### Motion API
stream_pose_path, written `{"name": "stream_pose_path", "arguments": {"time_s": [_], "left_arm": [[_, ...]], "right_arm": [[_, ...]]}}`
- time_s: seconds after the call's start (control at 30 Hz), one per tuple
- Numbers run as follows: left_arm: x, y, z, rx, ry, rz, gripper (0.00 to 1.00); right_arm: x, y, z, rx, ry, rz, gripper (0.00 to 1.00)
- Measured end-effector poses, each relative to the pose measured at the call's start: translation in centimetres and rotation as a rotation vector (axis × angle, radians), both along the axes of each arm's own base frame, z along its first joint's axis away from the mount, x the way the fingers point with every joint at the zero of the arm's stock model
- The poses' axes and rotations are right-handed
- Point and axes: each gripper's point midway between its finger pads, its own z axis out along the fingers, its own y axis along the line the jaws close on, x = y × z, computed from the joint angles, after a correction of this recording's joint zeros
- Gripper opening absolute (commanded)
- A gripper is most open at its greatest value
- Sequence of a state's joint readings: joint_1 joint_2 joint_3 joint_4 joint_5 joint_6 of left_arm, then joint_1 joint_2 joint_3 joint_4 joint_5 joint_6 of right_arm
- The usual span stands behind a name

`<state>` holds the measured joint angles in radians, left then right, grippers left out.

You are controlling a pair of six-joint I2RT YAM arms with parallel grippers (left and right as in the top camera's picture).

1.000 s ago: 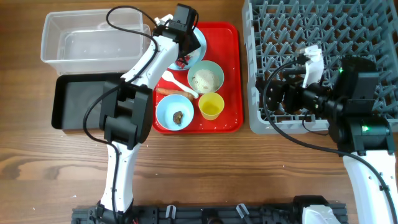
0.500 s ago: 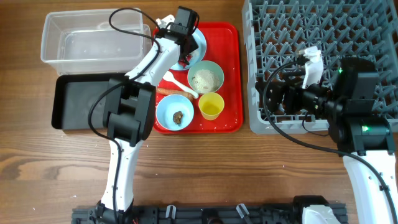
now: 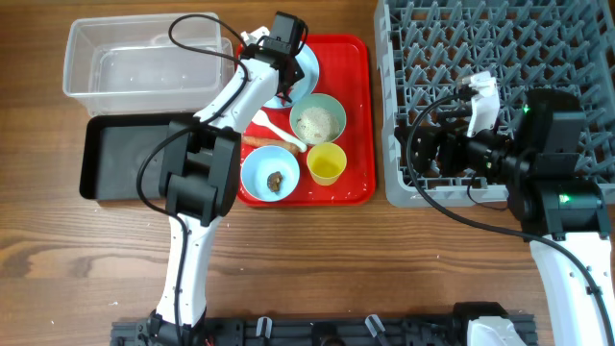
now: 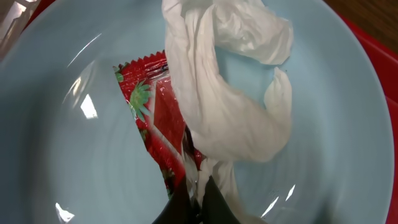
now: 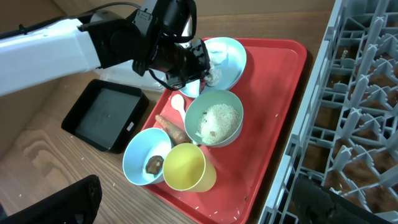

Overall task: Sort waste into correct bins and load items into the dishwasher rack
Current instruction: 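Carry the red wrapper with the left gripper into the clear bin, release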

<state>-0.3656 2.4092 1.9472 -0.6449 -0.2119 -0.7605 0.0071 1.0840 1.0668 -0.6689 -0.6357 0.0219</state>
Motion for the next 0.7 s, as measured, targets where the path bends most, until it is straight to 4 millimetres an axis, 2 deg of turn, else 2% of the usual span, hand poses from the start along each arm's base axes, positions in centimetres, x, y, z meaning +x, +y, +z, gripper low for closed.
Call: {"name": "stream_pose_path", "arguments": {"time_s": [0.1,0.23,0.37,0.43,0.5,0.6,0.7], "left_arm": [[-0.2,0.0,1.3,0.002,-0.004,-0.016,0.04],[-0.1,-0.1,6.9,-0.026,-0.085,-0.025,0.04],[-0.8,0.9,17.4,-0.086,-0.248,-0.016,0.04],[-1.7,2.3,21.6,-0.102,-0.306,0.001,0.04],[-2.7,4.3,24.3,-0.103,-0.331,0.028,0.04],[-3.5,8.5,25.6,-0.081,-0.326,0.102,0.04],[-3.5,12.3,24.3,-0.055,-0.279,0.174,0.04]], "right_arm": [[0.0,0.0,0.0,0.0,0.001,0.0,1.0],[0.0,0.0,0.0,0.0,0.0,0.0,1.0],[0.0,0.0,0.0,0.0,0.001,0.0,1.0],[0.0,0.0,0.0,0.0,0.0,0.0,1.0],[0.0,0.0,0.0,0.0,0.001,0.0,1.0],[0.0,0.0,0.0,0.0,0.001,0.0,1.0],[0.0,0.0,0.0,0.0,0.001,0.0,1.0]]}}
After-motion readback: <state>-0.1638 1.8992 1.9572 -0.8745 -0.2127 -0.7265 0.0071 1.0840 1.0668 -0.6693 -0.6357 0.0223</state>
